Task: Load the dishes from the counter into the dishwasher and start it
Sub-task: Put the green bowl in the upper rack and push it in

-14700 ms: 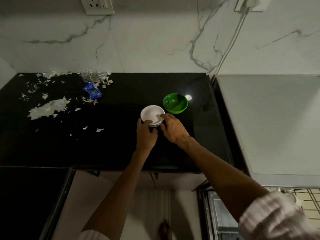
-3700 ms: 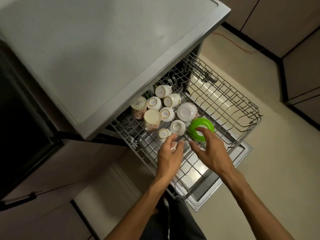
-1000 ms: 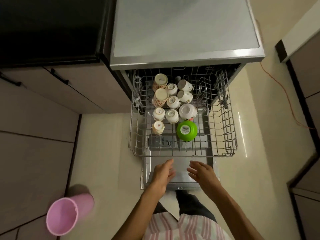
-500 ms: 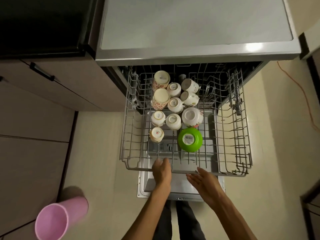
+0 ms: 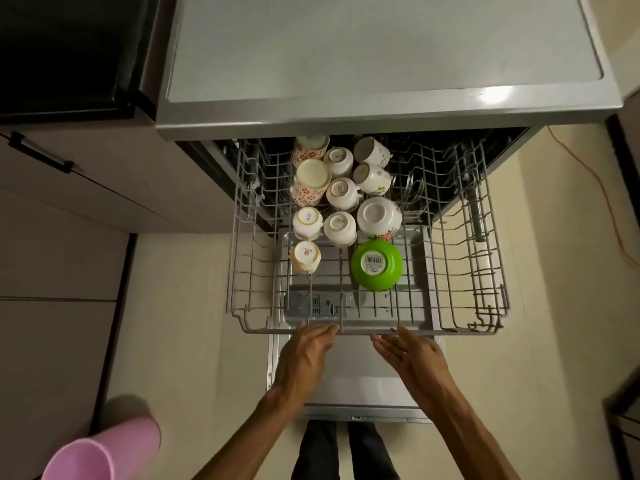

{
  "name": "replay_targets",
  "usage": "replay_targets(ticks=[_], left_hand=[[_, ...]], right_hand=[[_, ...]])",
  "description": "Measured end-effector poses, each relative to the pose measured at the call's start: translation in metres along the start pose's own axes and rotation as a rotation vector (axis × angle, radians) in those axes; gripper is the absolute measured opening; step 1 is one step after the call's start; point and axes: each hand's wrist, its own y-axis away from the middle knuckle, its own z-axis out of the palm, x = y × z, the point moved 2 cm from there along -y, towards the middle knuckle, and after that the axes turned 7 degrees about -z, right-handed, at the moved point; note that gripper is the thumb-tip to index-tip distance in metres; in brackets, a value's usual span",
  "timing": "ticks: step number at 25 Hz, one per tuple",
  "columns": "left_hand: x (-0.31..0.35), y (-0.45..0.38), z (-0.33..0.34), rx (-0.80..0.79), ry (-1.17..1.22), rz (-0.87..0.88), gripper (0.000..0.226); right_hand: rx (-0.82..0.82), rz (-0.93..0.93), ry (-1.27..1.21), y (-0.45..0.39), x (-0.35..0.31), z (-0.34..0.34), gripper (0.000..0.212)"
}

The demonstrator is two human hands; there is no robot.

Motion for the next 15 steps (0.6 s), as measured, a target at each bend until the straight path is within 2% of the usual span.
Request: replay_targets(ticks=[6,10,15], left_hand=[[-0.009,-0.054,-0.014,0.058,0.078,-0.098,0.034],[-0.014,-0.078,-0.016,0.124,0.118,-0.050,0.045],[-0.009,-0.132,-0.027,0.214,0.107,-0.009,0.040]], right_hand=[[-0.048,-0.079,0.037,-0.038,-0.024,0.020,0.042],[-0.126,-0.214,0.246,-0.051,-0.038,0.037,0.052],[-0.152,-0.339,0.341,-0.085,-0.065,0.057,0.019]])
